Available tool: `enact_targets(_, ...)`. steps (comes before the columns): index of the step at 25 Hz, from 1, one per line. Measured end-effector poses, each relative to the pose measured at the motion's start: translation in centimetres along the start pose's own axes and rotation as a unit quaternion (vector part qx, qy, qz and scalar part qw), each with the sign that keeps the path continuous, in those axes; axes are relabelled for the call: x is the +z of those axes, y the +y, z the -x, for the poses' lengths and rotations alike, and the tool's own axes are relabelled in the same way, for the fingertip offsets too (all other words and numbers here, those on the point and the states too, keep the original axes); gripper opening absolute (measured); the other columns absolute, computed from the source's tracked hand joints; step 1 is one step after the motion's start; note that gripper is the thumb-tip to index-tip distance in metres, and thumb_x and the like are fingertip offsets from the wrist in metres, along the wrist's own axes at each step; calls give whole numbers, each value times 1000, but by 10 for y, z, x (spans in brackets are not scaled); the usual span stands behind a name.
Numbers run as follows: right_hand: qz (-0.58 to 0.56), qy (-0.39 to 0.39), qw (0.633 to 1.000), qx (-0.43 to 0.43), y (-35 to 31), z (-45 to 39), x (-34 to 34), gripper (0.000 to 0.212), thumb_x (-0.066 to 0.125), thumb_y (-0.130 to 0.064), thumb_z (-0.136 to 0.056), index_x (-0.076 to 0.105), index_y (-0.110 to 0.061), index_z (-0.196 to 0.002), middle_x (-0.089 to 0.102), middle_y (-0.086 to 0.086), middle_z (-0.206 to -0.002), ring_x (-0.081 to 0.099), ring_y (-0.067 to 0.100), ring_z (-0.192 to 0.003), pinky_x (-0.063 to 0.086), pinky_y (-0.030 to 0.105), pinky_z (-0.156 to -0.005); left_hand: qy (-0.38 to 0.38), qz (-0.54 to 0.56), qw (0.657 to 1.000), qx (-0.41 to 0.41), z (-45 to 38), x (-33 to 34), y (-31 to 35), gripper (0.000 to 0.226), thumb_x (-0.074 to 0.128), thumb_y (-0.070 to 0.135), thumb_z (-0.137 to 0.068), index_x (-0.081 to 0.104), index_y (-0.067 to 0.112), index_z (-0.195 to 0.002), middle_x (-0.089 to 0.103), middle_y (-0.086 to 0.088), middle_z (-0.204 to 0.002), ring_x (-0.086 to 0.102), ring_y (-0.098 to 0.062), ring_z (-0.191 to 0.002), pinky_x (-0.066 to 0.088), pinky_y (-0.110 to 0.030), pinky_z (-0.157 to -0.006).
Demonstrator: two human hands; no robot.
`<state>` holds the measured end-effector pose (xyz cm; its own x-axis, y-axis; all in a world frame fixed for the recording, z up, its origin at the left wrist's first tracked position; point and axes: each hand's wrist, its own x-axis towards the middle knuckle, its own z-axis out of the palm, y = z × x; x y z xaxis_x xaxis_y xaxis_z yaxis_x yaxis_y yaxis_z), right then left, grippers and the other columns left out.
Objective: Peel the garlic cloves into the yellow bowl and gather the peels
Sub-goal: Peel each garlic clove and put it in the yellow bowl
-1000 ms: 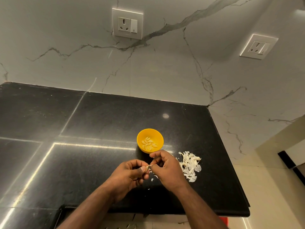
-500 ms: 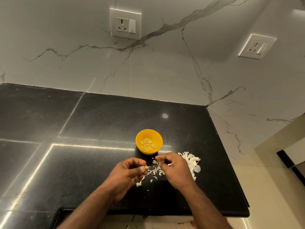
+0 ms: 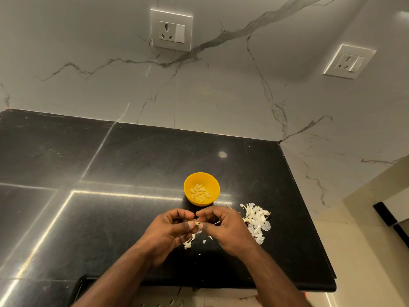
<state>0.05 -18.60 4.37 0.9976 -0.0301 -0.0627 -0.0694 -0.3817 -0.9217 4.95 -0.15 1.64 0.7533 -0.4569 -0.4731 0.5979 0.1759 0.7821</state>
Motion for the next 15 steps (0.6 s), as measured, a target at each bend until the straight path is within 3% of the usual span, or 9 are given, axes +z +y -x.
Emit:
enact_targets(7, -16, 20, 1000, -6, -1, 0, 5, 27, 74, -5, -83, 76, -29, -95, 75, -7, -87, 71, 9, -82, 57, 24, -77, 3, 62, 998, 6, 1, 5, 2, 36, 70, -8, -80, 62, -3, -114, 73, -17, -96, 72, -23, -83, 59, -29, -71)
enact_targets(12, -15, 88, 996, 17, 5, -3, 3, 23, 72, -5, -83, 77, -25, -92, 75, -5, -85, 70, 15, -80, 59, 36, -80, 0, 53, 999, 8, 1, 3, 2, 52, 77, -6, -65, 65, 0, -115, 65, -12, -92, 67, -20, -78, 57, -31, -72)
enact_targets(15, 2, 108, 994, 36, 8, -5, -2, 19, 71, -7, -86, 77, -25, -89, 75, -8, -84, 68, 9, -78, 58, 31, -78, 0, 57, 998, 11, 1, 1, 1, 50, 76, -6, -65, 65, 1, -114, 65, -11, -89, 66, -21, -79, 55, -33, -76)
